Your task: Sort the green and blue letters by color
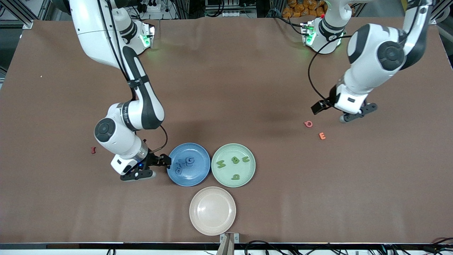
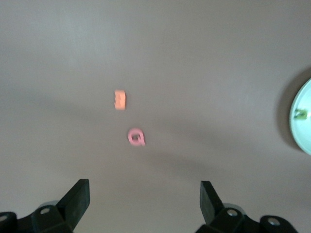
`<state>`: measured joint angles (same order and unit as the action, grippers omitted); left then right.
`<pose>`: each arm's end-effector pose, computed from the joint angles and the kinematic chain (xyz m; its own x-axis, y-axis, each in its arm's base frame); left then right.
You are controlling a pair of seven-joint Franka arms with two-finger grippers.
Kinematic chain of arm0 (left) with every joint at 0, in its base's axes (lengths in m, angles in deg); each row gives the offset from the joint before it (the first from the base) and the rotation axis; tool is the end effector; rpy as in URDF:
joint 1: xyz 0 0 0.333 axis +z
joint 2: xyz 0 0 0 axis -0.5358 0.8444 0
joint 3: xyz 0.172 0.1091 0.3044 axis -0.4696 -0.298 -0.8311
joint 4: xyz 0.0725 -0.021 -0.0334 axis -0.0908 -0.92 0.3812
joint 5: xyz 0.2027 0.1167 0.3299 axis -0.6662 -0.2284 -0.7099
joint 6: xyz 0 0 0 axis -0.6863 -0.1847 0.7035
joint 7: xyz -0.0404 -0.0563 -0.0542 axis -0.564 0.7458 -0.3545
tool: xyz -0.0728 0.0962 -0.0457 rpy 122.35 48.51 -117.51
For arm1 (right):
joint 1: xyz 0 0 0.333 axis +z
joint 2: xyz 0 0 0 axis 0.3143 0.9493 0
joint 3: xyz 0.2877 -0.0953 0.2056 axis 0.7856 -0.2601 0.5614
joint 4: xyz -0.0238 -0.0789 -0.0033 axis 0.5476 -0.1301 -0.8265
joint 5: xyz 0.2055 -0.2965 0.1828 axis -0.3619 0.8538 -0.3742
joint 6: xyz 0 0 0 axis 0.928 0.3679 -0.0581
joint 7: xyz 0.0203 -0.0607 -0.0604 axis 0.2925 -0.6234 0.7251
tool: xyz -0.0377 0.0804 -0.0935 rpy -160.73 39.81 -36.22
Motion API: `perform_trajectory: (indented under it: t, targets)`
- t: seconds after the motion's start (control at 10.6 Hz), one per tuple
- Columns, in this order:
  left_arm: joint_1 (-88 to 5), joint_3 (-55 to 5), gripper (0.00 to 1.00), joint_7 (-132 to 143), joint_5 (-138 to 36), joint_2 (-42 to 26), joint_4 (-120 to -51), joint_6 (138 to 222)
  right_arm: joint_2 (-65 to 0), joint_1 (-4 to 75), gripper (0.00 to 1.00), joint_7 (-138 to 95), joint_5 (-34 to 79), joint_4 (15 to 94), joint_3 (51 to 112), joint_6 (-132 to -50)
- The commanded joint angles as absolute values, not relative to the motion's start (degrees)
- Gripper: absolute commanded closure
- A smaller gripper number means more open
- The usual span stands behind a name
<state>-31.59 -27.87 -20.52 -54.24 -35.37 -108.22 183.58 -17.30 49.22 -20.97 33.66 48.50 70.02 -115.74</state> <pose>0.5249 -0.1443 0.4427 0.9340 0.3550 -0.0405 0.3571 -0.9316 0.0676 0.7216 0.2197 0.2728 0.9778 0.0791 0.1942 0.1081 -0.9837 -0.1437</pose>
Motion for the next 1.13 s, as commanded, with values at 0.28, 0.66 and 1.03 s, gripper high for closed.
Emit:
perform_trajectory:
  t: [0.28,0.66,1.03]
  targets:
    - [-24.49,-27.97,0.00,-7.74,-55.41,-32.92,-88.40,169.26,-21.47,49.34,0.00,-15.03,34.83,47.61,62.79,-105.97]
    - [-24.66,-27.88,0.00,-1.02,-60.76,-32.91,-80.48,164.32,-28.57,46.90,0.00,-11.86,41.65,47.52,58.56,-94.20]
    - [-25.19,-27.09,0.00,7.08,-60.77,-33.79,-76.42,160.89,-38.24,39.35,0.00,-7.72,50.47,47.43,61.97,-81.89]
